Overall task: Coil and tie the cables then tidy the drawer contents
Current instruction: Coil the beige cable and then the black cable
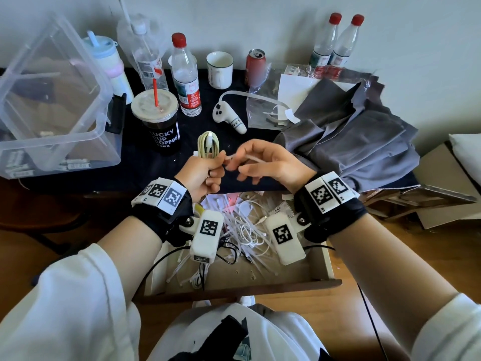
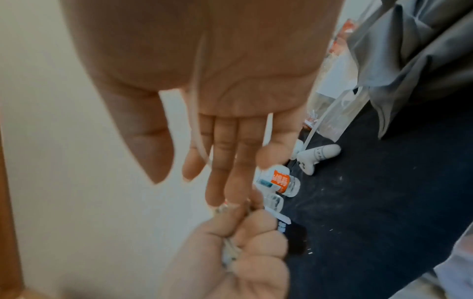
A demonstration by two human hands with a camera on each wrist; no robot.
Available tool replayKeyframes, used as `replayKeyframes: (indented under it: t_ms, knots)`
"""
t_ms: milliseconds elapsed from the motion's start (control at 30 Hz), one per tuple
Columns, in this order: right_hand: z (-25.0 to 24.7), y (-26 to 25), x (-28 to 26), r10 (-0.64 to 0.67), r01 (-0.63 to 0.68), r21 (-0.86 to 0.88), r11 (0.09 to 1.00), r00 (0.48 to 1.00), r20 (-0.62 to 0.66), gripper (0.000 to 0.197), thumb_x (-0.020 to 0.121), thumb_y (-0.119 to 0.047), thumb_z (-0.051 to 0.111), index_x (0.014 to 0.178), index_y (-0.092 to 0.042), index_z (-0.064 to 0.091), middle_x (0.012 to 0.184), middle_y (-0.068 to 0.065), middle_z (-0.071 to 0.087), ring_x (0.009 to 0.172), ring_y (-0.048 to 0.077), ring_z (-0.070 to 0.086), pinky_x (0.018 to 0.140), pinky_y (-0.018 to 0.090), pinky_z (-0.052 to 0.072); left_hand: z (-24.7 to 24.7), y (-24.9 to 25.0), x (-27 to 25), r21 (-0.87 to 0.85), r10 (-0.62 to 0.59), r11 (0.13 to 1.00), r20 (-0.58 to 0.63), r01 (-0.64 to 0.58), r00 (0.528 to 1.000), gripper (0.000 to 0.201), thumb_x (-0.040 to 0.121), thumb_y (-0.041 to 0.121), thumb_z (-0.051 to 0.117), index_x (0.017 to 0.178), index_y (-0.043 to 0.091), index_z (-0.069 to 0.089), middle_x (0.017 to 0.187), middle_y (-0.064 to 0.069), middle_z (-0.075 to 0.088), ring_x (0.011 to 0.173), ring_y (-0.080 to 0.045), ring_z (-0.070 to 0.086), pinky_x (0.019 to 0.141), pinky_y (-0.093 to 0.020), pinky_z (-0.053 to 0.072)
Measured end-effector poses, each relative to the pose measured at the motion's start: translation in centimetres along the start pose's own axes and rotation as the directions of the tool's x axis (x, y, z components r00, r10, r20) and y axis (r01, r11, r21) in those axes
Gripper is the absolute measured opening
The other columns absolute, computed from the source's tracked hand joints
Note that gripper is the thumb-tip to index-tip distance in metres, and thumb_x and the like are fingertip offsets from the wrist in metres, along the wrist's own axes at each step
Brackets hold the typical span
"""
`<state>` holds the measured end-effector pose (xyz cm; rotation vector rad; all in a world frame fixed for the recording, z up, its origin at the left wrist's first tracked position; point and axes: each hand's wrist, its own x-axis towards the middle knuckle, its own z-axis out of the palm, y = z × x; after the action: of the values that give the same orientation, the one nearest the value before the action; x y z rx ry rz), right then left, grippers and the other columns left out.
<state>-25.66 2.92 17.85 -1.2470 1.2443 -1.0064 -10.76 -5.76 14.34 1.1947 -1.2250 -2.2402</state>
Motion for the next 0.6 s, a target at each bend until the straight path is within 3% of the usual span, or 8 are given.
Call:
replayKeyframes:
  t_ms: [67,133,233,300,400,467,600]
  knots:
    - [-0.2,-0.2,0.1,-0.061,0.057,0.101,0.993,0.997,0.040,0.035,0.076,-0.004,0.058,0.107,-0.016,0.052,0.098,0.001,0.065,0.081,0.010,0.062,0.069,0.025,0.046,0.0,0.3,-0.1,-0.053,-0.027,0.998,0.027,0.028,0.999,0.028,0.100,0.018,0.039,0.076,0.014,0.052,0.044,0.008,0.028,0.034,-0.004,0.022,0.035,-0.013,0.026]
    - [0.0,-0.1,0.4,-0.122,0.123,0.111,0.986,0.992,-0.020,0.038,0.079,-0.001,0.056,0.115,-0.012,0.050,0.092,-0.003,0.066,0.080,0.007,0.063,0.069,0.024,0.047,0.2,0.4,-0.2,-0.089,-0.035,0.995,0.063,0.041,0.997,0.031,0.097,0.012,0.039,0.070,0.015,0.054,0.046,0.007,0.029,0.035,-0.004,0.023,0.036,-0.013,0.027]
    - [0.5,0.1,1.0,-0.221,0.218,-0.037,0.975,0.954,-0.202,0.013,0.087,-0.012,0.050,0.094,-0.011,0.060,0.065,-0.012,0.063,0.062,-0.001,0.055,0.058,0.015,0.042,0.4,0.5,-0.3,-0.113,-0.026,0.993,0.058,0.033,0.998,0.031,0.092,0.004,0.038,0.072,0.011,0.061,0.046,0.005,0.029,0.036,-0.005,0.023,0.036,-0.015,0.026]
    - [0.9,0.0,1.2,-0.281,0.261,-0.107,0.959,0.926,-0.254,0.014,0.088,-0.010,0.050,0.082,-0.013,0.062,0.063,-0.008,0.060,0.061,-0.003,0.052,0.057,0.010,0.039,0.5,0.5,-0.3,-0.076,-0.031,0.997,0.050,0.035,0.998,0.024,0.092,0.003,0.038,0.081,0.007,0.059,0.046,0.005,0.030,0.036,-0.005,0.024,0.036,-0.015,0.026]
    - [1.2,-0.5,1.3,-0.275,0.247,-0.137,0.959,0.928,-0.250,0.022,0.092,-0.003,0.051,0.075,-0.011,0.063,0.071,0.001,0.050,0.060,-0.004,0.051,0.057,0.007,0.039,0.6,0.4,-0.2,-0.033,-0.047,0.998,0.065,0.049,0.997,0.021,0.091,0.003,0.038,0.082,0.006,0.057,0.046,0.005,0.030,0.035,-0.005,0.023,0.036,-0.015,0.026]
    - [1.3,-0.5,1.5,-0.230,0.199,-0.151,0.968,0.946,-0.229,0.031,0.091,-0.004,0.054,0.062,-0.015,0.058,0.070,0.003,0.048,0.058,-0.002,0.049,0.059,0.007,0.038,0.7,0.5,-0.3,-0.008,-0.038,0.999,0.080,0.038,0.996,0.024,0.091,0.002,0.039,0.075,0.008,0.056,0.046,0.004,0.029,0.035,-0.006,0.023,0.036,-0.015,0.026]
    - [1.6,-0.3,2.0,-0.097,0.072,-0.167,0.983,0.985,-0.141,0.037,0.089,-0.005,0.058,0.054,-0.015,0.053,0.050,-0.010,0.049,0.051,-0.001,0.045,0.059,0.010,0.036,1.1,0.5,-0.5,0.085,0.001,0.996,0.099,-0.009,0.995,0.045,0.087,-0.001,0.039,0.050,0.014,0.059,0.047,0.003,0.030,0.037,-0.007,0.022,0.037,-0.016,0.026]
